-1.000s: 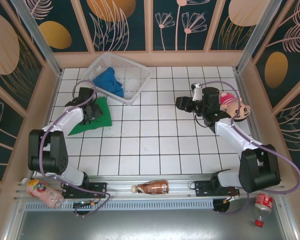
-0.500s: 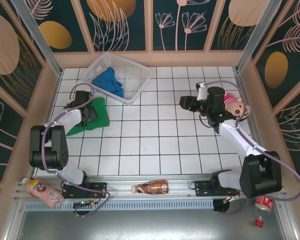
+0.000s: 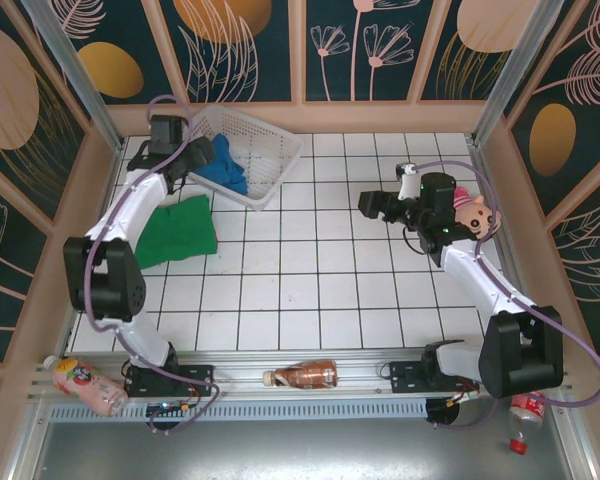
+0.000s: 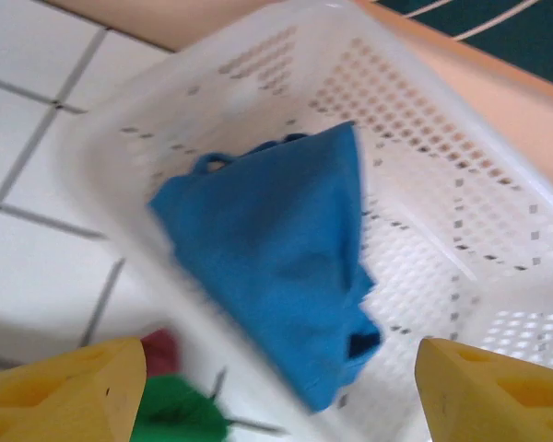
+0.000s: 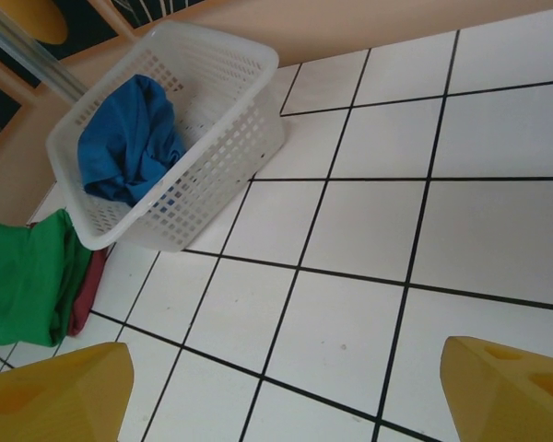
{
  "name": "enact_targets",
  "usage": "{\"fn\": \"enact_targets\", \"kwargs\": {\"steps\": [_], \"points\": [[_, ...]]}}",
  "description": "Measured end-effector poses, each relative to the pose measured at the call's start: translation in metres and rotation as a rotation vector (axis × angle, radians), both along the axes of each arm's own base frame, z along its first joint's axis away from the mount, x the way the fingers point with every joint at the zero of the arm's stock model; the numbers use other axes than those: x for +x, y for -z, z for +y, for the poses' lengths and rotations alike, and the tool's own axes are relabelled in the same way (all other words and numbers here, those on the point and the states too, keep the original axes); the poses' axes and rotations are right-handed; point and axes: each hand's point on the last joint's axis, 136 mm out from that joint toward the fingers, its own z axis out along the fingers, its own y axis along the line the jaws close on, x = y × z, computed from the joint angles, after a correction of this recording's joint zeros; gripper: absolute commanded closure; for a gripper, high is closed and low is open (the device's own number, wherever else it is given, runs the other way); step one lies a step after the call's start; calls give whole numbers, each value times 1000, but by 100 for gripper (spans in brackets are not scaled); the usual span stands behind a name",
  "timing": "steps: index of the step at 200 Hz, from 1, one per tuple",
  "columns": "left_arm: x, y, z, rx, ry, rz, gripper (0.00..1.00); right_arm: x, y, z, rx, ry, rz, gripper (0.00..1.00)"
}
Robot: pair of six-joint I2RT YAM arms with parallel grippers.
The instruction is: Fold and stack the tank tops
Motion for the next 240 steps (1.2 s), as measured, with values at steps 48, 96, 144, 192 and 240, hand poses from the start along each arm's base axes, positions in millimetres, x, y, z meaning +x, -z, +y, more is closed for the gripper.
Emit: {"fn": "enact_targets", "kwargs": {"steps": [48, 96, 144, 192, 240], "points": [[57, 76, -23, 4, 32, 137, 22, 9, -18, 11, 30, -52, -20, 2], [91, 109, -17, 74, -4, 194, 39, 3, -16, 19, 46, -107, 17, 2], [102, 106, -16, 106, 9, 206, 100, 3, -18, 20, 38, -116, 35, 1], [106, 62, -37, 44, 87, 129, 100, 2, -16, 19, 38, -115, 43, 1], [69, -77, -97, -70, 222, -88, 100, 3, -22, 20, 59, -106, 32, 1]]}}
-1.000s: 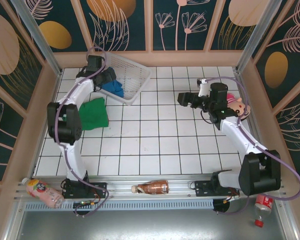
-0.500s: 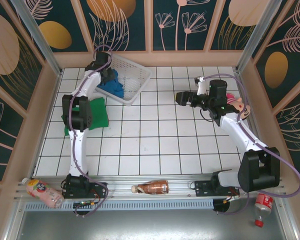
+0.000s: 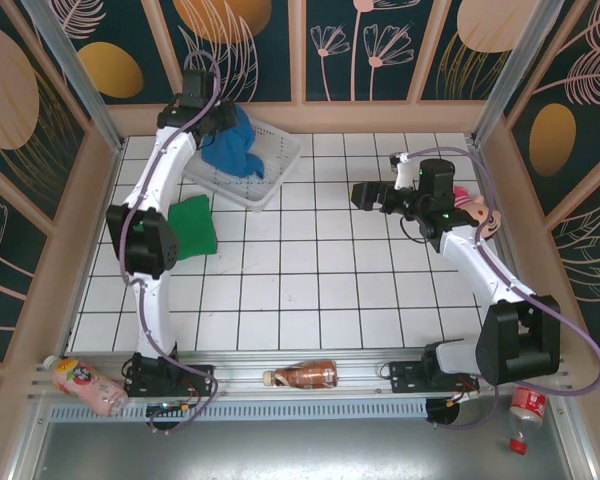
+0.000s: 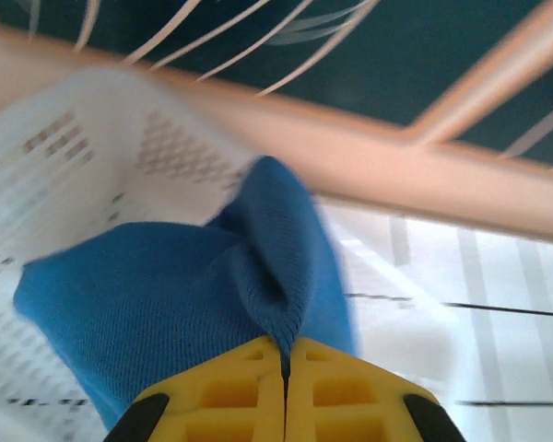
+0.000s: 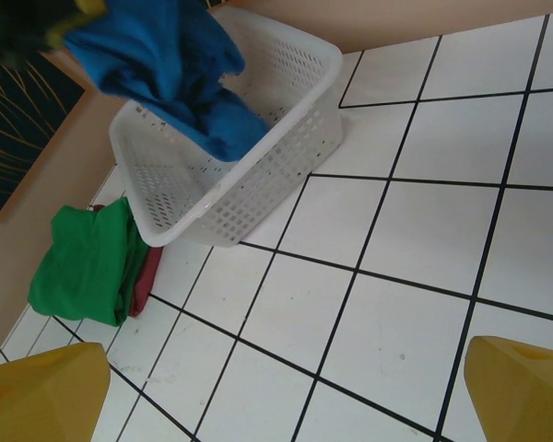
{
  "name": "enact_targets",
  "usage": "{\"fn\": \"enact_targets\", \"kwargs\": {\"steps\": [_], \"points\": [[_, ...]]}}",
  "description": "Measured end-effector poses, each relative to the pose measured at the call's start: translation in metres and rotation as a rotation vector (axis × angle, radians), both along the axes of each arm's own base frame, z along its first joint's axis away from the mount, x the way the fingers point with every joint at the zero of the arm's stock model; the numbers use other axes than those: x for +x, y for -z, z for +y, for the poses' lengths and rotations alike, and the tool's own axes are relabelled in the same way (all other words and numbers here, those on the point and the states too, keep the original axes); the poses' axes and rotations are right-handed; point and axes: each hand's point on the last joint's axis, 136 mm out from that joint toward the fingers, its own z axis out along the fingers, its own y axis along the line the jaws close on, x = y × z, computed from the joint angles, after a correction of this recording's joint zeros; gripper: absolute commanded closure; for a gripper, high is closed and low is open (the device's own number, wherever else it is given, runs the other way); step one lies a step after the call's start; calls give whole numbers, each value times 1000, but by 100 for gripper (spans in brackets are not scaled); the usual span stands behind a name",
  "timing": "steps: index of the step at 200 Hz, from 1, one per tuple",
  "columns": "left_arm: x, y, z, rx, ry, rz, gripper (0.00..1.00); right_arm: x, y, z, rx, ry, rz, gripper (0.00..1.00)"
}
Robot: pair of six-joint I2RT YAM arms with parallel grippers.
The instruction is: Fold and stack the tank tops
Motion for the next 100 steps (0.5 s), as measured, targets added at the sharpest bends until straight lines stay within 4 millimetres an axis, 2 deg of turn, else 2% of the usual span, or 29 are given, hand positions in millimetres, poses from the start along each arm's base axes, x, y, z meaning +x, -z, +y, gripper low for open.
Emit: {"fn": "enact_targets", "kwargs": {"steps": [22, 44, 67, 85, 100], "points": [[-43, -81, -46, -103, 105, -128, 100, -3, -8, 0, 19, 7, -20, 1], [-95, -143, -91, -215, 209, -206, 100, -5, -20, 0, 44, 7, -51, 1], [-146, -182, -136, -313, 306, -236, 100, -10, -35, -1, 58, 9, -92, 1], [-178, -209, -167, -381, 372, -258, 100, -16, -50, -1, 70, 8, -130, 1], [-200, -224, -187, -430, 416, -267, 100, -23, -63, -3, 77, 9, -168, 1]]}}
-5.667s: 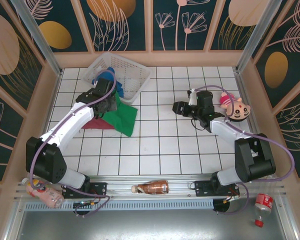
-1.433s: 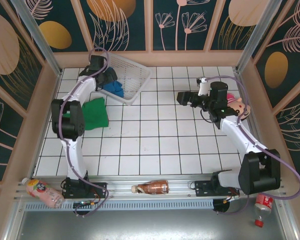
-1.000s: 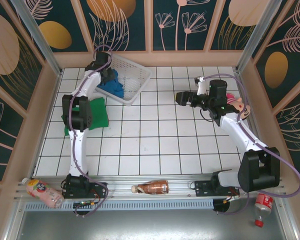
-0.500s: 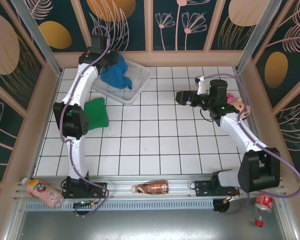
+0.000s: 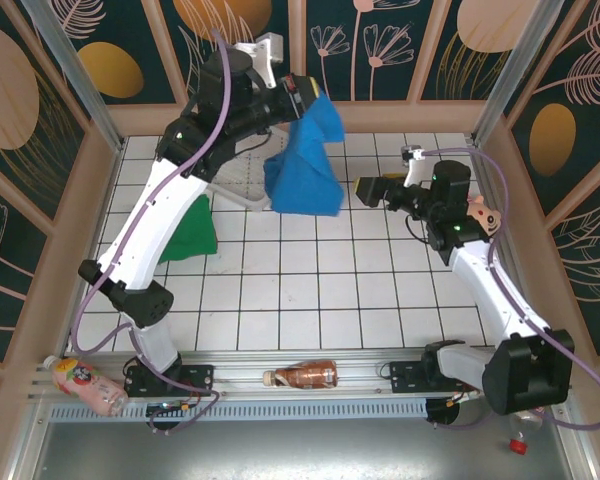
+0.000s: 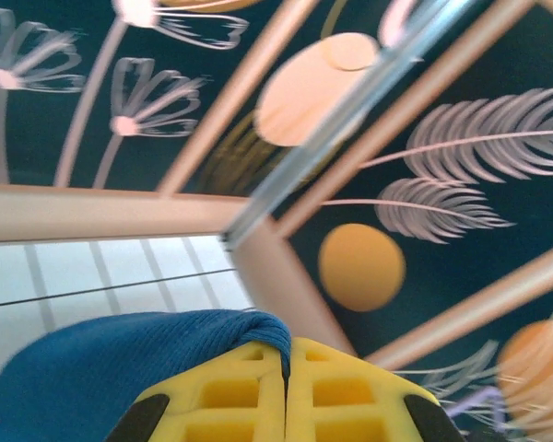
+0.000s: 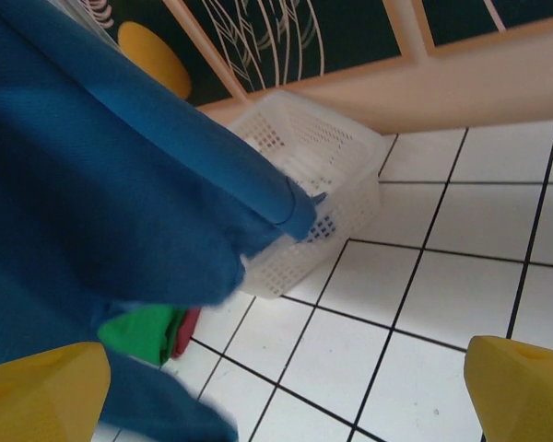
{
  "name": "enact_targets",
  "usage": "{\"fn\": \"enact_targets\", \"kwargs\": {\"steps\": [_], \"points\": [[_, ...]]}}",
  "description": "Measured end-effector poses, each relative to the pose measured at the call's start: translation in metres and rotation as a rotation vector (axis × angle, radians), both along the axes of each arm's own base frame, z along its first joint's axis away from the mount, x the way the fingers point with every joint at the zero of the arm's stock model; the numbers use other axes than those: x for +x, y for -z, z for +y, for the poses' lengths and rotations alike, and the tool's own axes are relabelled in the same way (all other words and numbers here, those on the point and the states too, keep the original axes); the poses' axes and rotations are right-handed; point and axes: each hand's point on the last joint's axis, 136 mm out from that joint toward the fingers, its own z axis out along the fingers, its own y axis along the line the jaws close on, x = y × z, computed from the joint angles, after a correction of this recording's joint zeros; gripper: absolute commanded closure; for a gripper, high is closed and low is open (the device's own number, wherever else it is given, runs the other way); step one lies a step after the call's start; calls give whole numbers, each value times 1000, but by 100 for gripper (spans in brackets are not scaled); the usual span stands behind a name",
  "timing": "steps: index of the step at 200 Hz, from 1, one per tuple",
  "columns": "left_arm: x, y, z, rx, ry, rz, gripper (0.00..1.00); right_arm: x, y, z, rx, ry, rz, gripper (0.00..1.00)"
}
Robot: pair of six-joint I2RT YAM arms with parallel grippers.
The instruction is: Fold and stack the tank tops
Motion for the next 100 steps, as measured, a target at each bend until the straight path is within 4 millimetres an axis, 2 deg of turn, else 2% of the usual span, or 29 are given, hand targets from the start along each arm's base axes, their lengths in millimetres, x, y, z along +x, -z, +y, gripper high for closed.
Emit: {"fn": "enact_targets", "kwargs": {"steps": [16, 33, 47, 65, 90, 100], "points": [[-15, -3, -12, -33, 27, 10, 100, -8, -14, -2, 4, 2, -43, 1], [-22, 25, -16, -67, 34, 71, 100, -19, -26, -5, -2, 3, -90, 1], [-24, 74, -13, -62, 23, 166, 100, -27, -30, -7, -3, 5, -113, 2], [-14, 141, -15, 2, -16, 269, 100, -35, -26, -9, -1, 4, -113, 2], [-5, 241, -21, 82, -42, 420, 97, -41, 4, -9, -2, 3, -44, 5], [0, 281, -24, 127, -53, 477, 88, -44, 22, -10, -2, 6, 12, 6]]}}
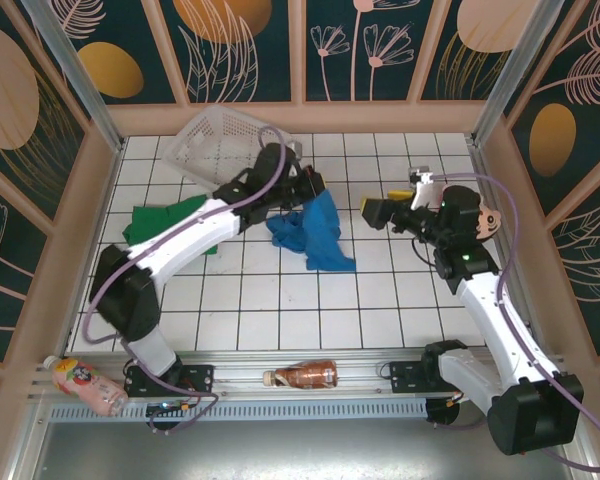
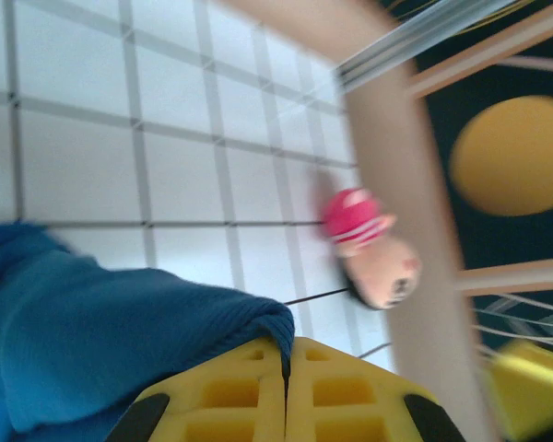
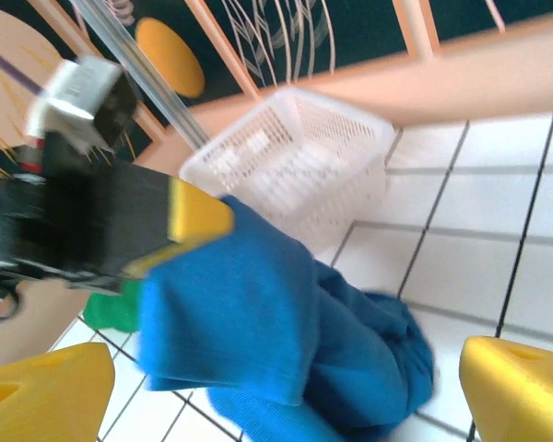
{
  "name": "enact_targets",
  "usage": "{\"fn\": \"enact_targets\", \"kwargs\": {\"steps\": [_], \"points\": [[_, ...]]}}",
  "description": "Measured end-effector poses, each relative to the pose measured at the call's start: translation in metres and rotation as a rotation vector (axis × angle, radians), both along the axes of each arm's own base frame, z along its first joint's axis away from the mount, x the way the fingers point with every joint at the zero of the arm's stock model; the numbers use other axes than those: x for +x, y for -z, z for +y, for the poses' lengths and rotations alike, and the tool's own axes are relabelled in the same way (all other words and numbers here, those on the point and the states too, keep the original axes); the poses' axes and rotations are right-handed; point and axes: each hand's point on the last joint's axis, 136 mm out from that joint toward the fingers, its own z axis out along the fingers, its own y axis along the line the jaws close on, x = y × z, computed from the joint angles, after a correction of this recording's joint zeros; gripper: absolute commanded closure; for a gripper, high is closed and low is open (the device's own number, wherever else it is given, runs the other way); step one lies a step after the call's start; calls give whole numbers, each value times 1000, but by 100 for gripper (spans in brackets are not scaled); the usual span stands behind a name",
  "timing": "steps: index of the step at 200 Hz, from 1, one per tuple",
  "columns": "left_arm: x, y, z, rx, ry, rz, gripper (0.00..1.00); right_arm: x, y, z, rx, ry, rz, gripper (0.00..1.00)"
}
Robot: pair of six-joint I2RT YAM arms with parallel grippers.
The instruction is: Fold and stack the tank tops
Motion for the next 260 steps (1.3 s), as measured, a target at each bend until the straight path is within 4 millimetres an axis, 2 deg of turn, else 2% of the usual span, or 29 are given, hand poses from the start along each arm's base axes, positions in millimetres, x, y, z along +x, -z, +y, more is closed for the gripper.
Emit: {"fn": "enact_targets", "kwargs": {"steps": [22, 29, 41, 58, 79, 96, 112, 135, 150, 169, 203, 217, 233, 260], "points": [[10, 70, -4, 101, -12, 88, 75, -8, 44, -2, 8, 13, 137, 9], [11, 85, -4, 123, -8, 107, 69, -12, 59, -2, 14, 19, 184, 10], [13, 105, -5, 158, 0, 126, 54, -20, 84, 0, 18, 25, 261, 10], [19, 113, -6, 192, -4, 123, 39, -35, 117, 9, 11, 18, 354, 11], [29, 98, -3, 239, -19, 76, 31, -53, 155, 25, -38, -18, 455, 11], [33, 75, 6, 273, -46, 34, 30, -56, 175, 35, -93, -35, 491, 11], [24, 52, 23, 300, -74, 19, 29, -53, 193, 38, -154, -24, 502, 11], [-1, 18, 52, 304, -105, -2, 31, -44, 216, 36, -244, 6, 509, 14], [-22, 14, 72, 307, -124, 10, 33, -35, 225, 38, -293, 14, 507, 14], [-49, 37, 96, 333, -143, 65, 38, -24, 232, 43, -361, 18, 473, 14], [-78, 114, 131, 469, -184, 199, 45, -4, 230, 56, -455, 5, 373, 16], [-77, 130, 135, 504, -195, 213, 46, 2, 230, 63, -497, -9, 333, 20], [-67, 143, 130, 515, -205, 206, 47, 6, 235, 68, -538, -21, 311, 27], [-53, 174, 123, 557, -202, 205, 49, 5, 251, 67, -592, -36, 316, 50]]}}
